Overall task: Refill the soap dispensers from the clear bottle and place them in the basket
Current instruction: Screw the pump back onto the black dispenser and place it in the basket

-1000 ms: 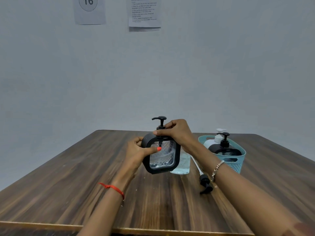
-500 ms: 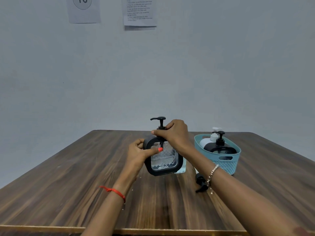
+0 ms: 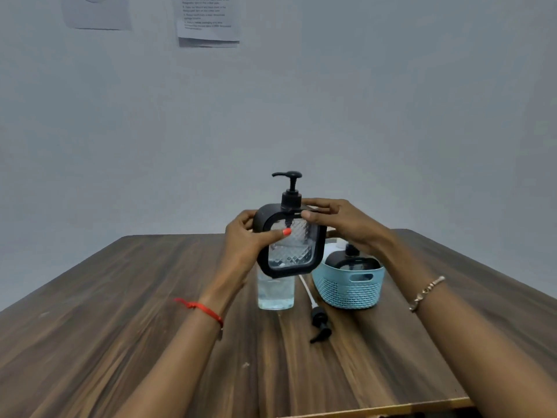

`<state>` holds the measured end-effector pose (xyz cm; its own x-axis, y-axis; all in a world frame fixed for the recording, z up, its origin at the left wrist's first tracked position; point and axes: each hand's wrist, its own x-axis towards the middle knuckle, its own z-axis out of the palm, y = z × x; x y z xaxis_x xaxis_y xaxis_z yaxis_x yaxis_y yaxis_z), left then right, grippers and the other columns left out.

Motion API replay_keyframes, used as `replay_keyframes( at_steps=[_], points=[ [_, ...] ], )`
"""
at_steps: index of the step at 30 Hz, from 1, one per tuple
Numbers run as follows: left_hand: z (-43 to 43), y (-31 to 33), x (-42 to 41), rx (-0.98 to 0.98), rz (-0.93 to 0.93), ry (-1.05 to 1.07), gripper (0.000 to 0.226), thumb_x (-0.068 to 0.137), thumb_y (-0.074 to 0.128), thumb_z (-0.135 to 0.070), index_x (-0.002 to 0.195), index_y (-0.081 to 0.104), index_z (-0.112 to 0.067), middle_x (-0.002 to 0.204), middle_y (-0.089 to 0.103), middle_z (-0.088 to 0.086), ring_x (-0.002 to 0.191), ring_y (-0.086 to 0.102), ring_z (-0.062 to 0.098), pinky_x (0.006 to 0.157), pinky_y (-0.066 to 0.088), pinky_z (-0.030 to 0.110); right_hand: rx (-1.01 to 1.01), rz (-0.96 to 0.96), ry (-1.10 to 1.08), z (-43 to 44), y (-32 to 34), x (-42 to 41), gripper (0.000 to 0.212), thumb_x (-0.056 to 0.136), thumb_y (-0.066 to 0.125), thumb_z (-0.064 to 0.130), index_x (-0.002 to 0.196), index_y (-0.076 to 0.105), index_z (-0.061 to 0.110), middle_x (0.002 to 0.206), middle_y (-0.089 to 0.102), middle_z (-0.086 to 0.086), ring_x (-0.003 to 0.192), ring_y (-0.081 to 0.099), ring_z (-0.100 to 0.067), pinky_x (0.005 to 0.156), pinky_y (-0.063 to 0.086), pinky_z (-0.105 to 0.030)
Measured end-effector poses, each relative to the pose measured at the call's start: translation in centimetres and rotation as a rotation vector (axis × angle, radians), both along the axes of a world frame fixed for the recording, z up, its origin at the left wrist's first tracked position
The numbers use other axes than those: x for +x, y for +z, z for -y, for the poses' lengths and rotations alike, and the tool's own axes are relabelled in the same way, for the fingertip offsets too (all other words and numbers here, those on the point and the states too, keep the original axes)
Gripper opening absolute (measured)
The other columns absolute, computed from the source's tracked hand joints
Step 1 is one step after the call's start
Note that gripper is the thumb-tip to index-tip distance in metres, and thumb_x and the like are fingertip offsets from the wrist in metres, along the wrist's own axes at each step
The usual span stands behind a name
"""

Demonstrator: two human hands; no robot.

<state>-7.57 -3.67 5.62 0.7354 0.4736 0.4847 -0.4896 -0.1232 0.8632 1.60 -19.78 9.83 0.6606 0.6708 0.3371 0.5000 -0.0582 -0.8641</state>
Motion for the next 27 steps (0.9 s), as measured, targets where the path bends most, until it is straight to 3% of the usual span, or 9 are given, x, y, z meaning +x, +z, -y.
replay_keyframes(
  at_steps=[6, 10, 18, 27],
  points=[
    [2.8, 2.4, 5.3, 0.050, 0.065, -0.005, 0.048, 0.063, 0.083, -0.005, 0.104, 0.060, -0.010, 0.100, 0.070, 0.006, 0.090, 0.068, 0.019, 0.080, 0.056, 0.033, 0.080, -0.021, -0.060, 3.4, 2.6, 4.3, 0.046, 0.084, 0.064, 0.010, 0.128, 0.053, 0.009, 0.122, 0.061, -0.013, 0.109, 0.061, -0.025, 0.092, 0.050, -0.046],
    [4.2, 3.6, 9.3, 0.081, 0.100, 0.027, 0.050, 0.066, 0.081, -0.006, 0.111, 0.059, -0.013, 0.107, 0.068, 0.007, 0.099, 0.065, 0.021, 0.089, 0.054, 0.036, 0.152, 0.033, -0.105, 4.3, 4.1, 7.7, 0.050, 0.082, 0.066, 0.006, 0.130, 0.051, 0.009, 0.128, 0.055, -0.014, 0.113, 0.058, -0.026, 0.089, 0.053, -0.038],
    [5.5, 5.0, 16.8, 0.110, 0.087, 0.052, 0.041, 0.074, 0.073, 0.001, 0.112, 0.061, -0.008, 0.099, 0.065, 0.003, 0.088, 0.058, 0.017, 0.083, 0.050, 0.030, 0.229, 0.076, -0.158, 4.0, 3.9, 14.6, 0.042, 0.085, 0.061, 0.001, 0.125, 0.051, 0.008, 0.116, 0.055, -0.009, 0.098, 0.060, -0.014, 0.075, 0.055, -0.022],
    [4.4, 1.2, 22.3, 0.135, -0.008, 0.005, 0.039, 0.078, 0.069, 0.002, 0.115, 0.060, -0.007, 0.111, 0.067, 0.009, 0.098, 0.059, 0.018, 0.086, 0.047, 0.026, 0.138, 0.024, -0.174, 3.3, -0.2, 20.5, 0.043, 0.086, 0.062, 0.005, 0.128, 0.050, 0.005, 0.119, 0.052, -0.014, 0.107, 0.057, -0.022, 0.085, 0.051, -0.032]
  ],
)
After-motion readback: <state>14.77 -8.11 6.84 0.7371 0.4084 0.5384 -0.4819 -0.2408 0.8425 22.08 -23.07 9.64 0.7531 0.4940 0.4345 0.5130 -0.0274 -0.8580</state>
